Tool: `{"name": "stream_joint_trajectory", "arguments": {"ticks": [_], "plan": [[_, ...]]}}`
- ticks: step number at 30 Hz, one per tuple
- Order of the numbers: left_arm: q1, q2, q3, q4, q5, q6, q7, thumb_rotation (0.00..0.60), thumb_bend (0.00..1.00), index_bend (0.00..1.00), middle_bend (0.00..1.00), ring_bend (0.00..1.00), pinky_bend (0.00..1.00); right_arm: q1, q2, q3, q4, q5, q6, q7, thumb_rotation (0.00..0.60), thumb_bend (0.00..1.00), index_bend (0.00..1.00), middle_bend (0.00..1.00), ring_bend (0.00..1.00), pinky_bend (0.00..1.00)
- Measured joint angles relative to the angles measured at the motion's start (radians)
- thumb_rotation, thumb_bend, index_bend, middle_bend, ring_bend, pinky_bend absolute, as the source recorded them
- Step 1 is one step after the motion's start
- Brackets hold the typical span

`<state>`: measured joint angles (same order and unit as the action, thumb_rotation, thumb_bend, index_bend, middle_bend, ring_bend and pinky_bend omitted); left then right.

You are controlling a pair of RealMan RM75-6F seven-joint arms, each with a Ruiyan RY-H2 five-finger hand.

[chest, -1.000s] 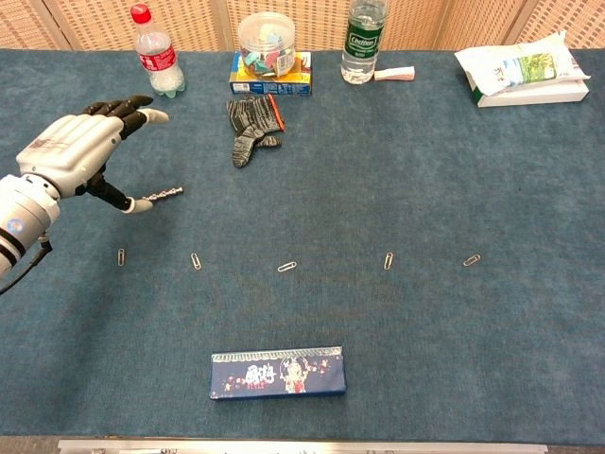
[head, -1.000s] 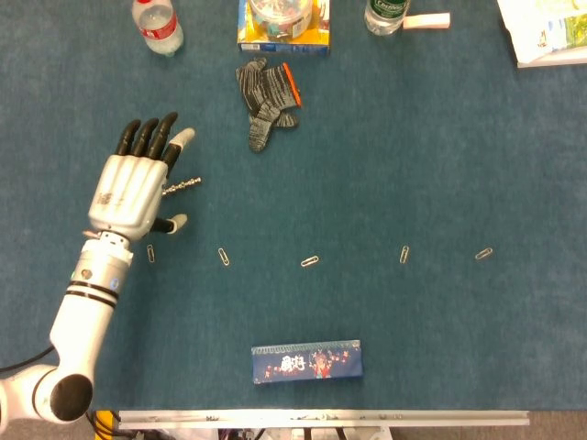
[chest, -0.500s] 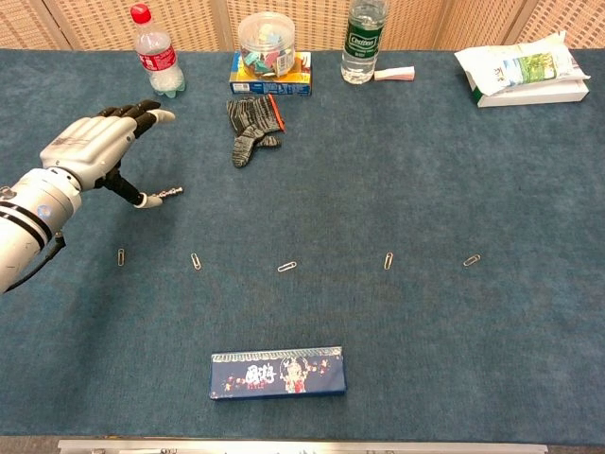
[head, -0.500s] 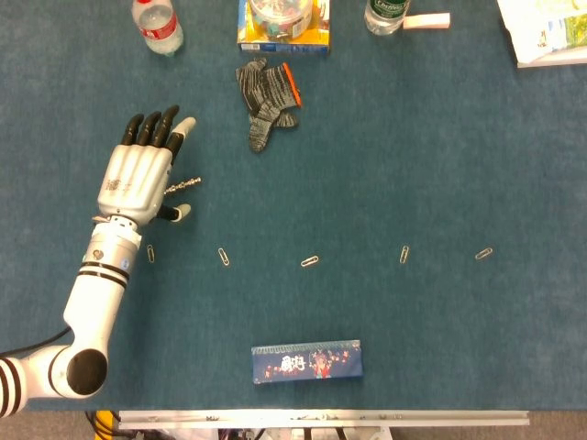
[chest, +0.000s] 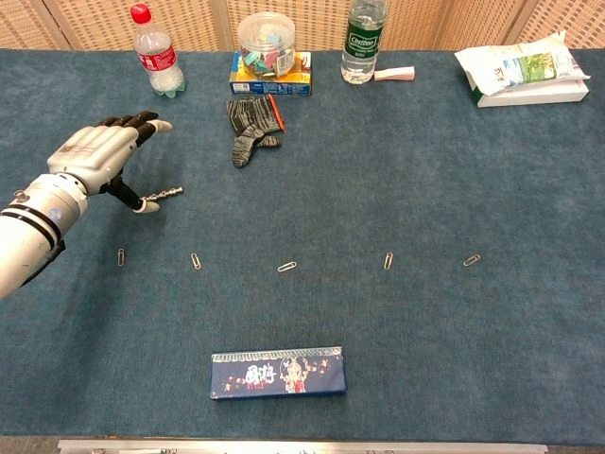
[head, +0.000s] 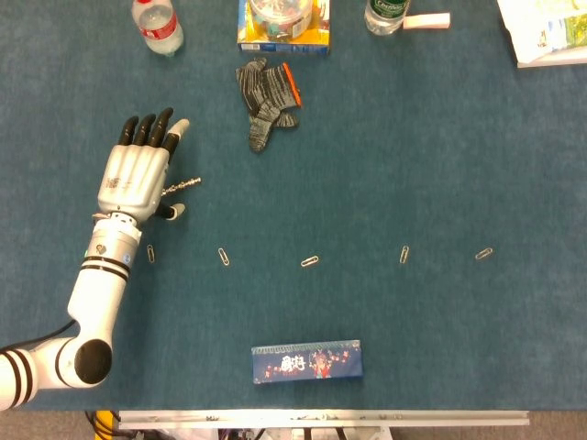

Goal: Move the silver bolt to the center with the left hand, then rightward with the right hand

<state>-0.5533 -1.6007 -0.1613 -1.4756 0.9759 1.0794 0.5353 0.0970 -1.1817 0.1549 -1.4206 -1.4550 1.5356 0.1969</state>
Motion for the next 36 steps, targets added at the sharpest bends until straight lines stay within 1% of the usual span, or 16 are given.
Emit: {"name": "stream_joint_trajectory", "arguments": {"ticks": [13,28,36], "plan": [[-0.024,-0.028,0.005,0.070,-0.039,-0.023,0.012,0.600,0.08,0.08,0.00,0.00,0.00,0.002,-0.005,-0.002,0.004,0.003,-0.009,-0.003,0.600,0.29,0.62,0.46,0.32,0.49],[-0.034,-0.038,0.006,0.129,-0.061,-0.016,0.029,0.600,0.08,0.08,0.00,0.00,0.00,0.003,-0.015,-0.007,0.006,0.000,-0.014,-0.005,0.600,0.29,0.62,0.46,0.32,0.49],[-0.032,-0.033,0.012,0.126,-0.064,-0.023,0.023,0.600,0.08,0.08,0.00,0.00,0.00,0.006,-0.018,-0.008,0.004,-0.002,-0.016,-0.007,0.600,0.29,0.62,0.46,0.32,0.49]]}}
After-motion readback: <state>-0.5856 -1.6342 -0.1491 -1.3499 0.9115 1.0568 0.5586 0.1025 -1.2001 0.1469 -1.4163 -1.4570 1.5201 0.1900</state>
